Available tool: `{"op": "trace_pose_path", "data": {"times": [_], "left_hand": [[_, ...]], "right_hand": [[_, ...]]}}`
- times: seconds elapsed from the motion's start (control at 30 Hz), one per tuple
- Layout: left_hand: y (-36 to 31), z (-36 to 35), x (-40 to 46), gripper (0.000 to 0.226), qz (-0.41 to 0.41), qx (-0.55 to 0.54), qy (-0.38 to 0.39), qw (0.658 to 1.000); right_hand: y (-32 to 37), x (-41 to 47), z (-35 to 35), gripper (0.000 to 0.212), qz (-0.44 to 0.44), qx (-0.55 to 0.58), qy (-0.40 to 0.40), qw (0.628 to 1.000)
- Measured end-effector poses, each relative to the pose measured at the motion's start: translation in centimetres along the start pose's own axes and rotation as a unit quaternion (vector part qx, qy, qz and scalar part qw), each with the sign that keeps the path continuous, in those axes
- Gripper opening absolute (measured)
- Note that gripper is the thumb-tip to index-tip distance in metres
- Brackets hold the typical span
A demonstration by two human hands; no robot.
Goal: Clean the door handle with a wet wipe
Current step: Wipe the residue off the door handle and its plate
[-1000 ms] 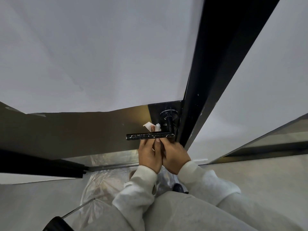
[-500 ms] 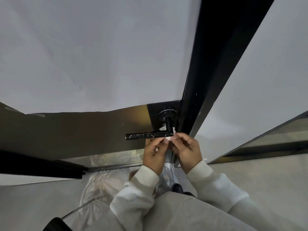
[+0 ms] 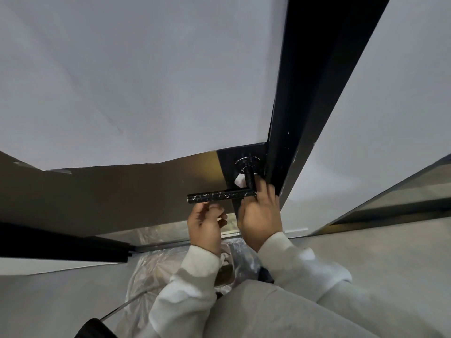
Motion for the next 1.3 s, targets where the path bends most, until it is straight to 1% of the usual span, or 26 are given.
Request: {"op": "trace_pose_path", "data": {"times": [0.03,0.07,0.13,0.17,0.2,0.23,0.27,0.3,0.37,0.4,0.43,0.5,0.57,0.6,0.63,0.67,0.7,0.73,0.8,0.83,0.87,0.93,1.0,1.17,1.3], "left_hand": [[-0.8,0.5,0.0,0.022,-0.021,-0.018,0.002,1.0],[-2.0,1.0,-0.1,0.02,-0.056,-0.025,0.01,0.998],[-4.5,1.9,-0.3,0.026,-0.141,-0.017,0.03,0.989],[-5.6,2.2,-0.5,0.03,-0.174,-0.004,0.034,0.984],[-6.6,2.5,-0.8,0.029,-0.203,0.018,0.034,0.978],[-7.8,2.6,-1.1,0.025,-0.239,0.064,0.024,0.969],[-9.0,2.6,-1.4,0.018,-0.282,0.134,0.009,0.95],[-10.3,2.2,-1.8,0.013,-0.327,0.22,-0.008,0.919],[-11.9,0.8,-2.6,0.012,-0.399,0.367,-0.029,0.84],[-12.3,0.1,-3.0,0.015,-0.418,0.411,-0.027,0.81],[-12.6,-0.4,-3.4,0.017,-0.431,0.439,-0.016,0.788],[-13.2,-1.4,-3.8,0.017,-0.443,0.48,0.013,0.757],[-13.5,-2.1,-3.8,0.014,-0.445,0.52,0.027,0.728],[-13.6,-2.3,-3.8,0.014,-0.443,0.533,0.029,0.72],[-13.7,-2.3,-3.8,0.014,-0.439,0.538,0.032,0.719],[-13.7,-2.3,-3.8,0.014,-0.436,0.536,0.035,0.722],[-13.7,-2.3,-3.9,0.014,-0.435,0.532,0.038,0.725],[-13.8,-2.4,-3.9,0.014,-0.435,0.528,0.04,0.728],[-13.9,-2.3,-4.0,0.012,-0.435,0.522,0.04,0.732],[-13.9,-2.2,-4.1,0.01,-0.437,0.517,0.04,0.735],[-13.9,-2.1,-4.1,0.009,-0.437,0.512,0.039,0.739],[-13.8,-1.9,-4.1,0.013,-0.431,0.51,0.036,0.743],[-13.6,-1.9,-4.0,0.016,-0.426,0.51,0.036,0.747],[-13.6,-2.0,-4.2,0.016,-0.422,0.511,0.038,0.748],[-13.5,-2.3,-4.0,0.017,-0.422,0.528,0.056,0.735]], "right_hand": [[-0.2,0.1,-0.1,0.023,0.006,-0.015,0.002,1.0],[-0.1,0.2,-0.1,0.031,0.03,-0.036,0.001,0.999],[0.6,0.7,-0.7,0.042,0.084,-0.065,0.034,0.994],[0.2,1.0,-1.3,0.041,0.085,-0.067,0.053,0.993],[-0.1,1.6,-0.8,0.036,0.073,-0.053,0.04,0.995],[-0.8,2.1,-0.5,0.03,0.051,-0.008,0.037,0.998],[-1.5,2.5,-0.1,0.026,0.031,0.02,0.028,0.999],[-1.7,2.6,0.3,0.025,0.022,0.044,0.015,0.999],[-1.7,2.1,2.7,0.025,0.013,0.102,-0.059,0.993],[-1.6,1.4,3.9,0.024,-0.001,0.151,-0.094,0.984],[-1.4,0.7,5.1,0.023,-0.007,0.19,-0.127,0.973],[-1.1,-0.8,6.9,0.024,-0.02,0.252,-0.19,0.949],[-1.4,-1.5,7.1,0.031,-0.074,0.334,-0.205,0.917],[-1.3,-1.5,7.1,0.036,-0.099,0.384,-0.201,0.896],[-0.7,-1.5,7.2,0.042,-0.104,0.42,-0.196,0.88],[0.5,-1.3,7.9,0.047,-0.084,0.434,-0.195,0.875],[2.3,-1.0,8.7,0.051,-0.042,0.416,-0.194,0.887],[4.2,-0.5,9.1,0.053,0.009,0.371,-0.179,0.911],[7.2,0.4,8.5,0.057,0.075,0.229,-0.127,0.962],[7.7,0.5,7.7,0.059,0.091,0.156,-0.099,0.979],[7.6,0.5,6.8,0.062,0.088,0.097,-0.079,0.988],[6.4,0.4,5.8,0.066,0.048,0.047,-0.049,0.996],[5.6,0.3,5.9,0.069,0.016,0.051,-0.046,0.998],[6.0,1.0,7.1,0.074,-0.017,0.04,-0.073,0.996],[5.8,1.0,7.1,0.071,-0.032,0.062,-0.082,0.994]]}}
Point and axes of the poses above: each hand's wrist, its own x-axis towards the middle knuckle, its own z-axis out of the back of the hand, y = z × x, the point moved 10 cm from there along x, towards the middle knuckle, and after that the axes turned 14 degrees about x, right-handed, at the moved point
